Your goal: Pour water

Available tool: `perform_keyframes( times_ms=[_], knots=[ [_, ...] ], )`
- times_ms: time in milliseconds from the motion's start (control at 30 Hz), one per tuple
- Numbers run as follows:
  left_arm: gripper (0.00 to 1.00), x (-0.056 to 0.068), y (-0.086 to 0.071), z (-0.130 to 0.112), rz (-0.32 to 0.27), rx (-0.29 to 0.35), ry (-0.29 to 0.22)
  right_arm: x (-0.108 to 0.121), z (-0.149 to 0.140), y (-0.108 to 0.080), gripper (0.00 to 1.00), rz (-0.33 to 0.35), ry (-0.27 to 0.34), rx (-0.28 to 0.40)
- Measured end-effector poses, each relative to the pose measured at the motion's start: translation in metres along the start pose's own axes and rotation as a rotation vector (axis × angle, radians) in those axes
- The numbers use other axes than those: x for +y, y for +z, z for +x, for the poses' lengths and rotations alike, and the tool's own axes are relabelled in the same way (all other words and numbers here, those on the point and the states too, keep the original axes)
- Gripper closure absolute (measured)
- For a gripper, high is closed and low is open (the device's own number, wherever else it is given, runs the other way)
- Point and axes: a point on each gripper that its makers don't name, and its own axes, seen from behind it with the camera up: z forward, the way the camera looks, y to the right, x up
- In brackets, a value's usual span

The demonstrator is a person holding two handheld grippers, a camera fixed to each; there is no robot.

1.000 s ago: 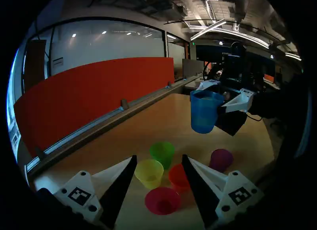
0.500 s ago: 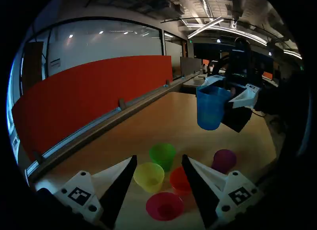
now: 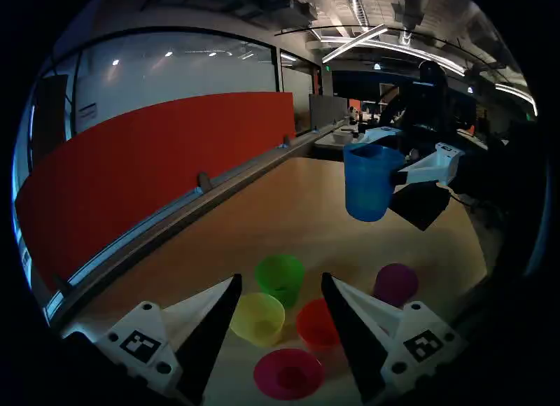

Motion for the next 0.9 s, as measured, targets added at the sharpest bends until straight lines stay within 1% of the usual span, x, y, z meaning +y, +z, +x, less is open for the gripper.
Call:
perform_keyframes(
  times_ms=[200, 400, 600, 900],
  knots=[
    [0.16, 0.004, 0.01, 0.001, -0.022, -0.009, 0.005, -0.005, 0.002, -0.006, 0.09, -0.013, -0.011, -0.004],
    [0.16, 0.006, 0.019, -0.004, -0.037, -0.03, 0.011, -0.01, 0.002, -0.012, 0.09, -0.02, -0.013, -0.002],
    [0.16, 0.007, 0.027, -0.005, -0.047, -0.048, 0.015, -0.006, 0.001, -0.019, 0.09, -0.047, 0.002, -0.001],
    [0.16, 0.006, 0.038, -0.013, -0.053, -0.076, 0.033, 0.005, -0.002, -0.027, 0.09, -0.116, 0.01, -0.005]
  ],
)
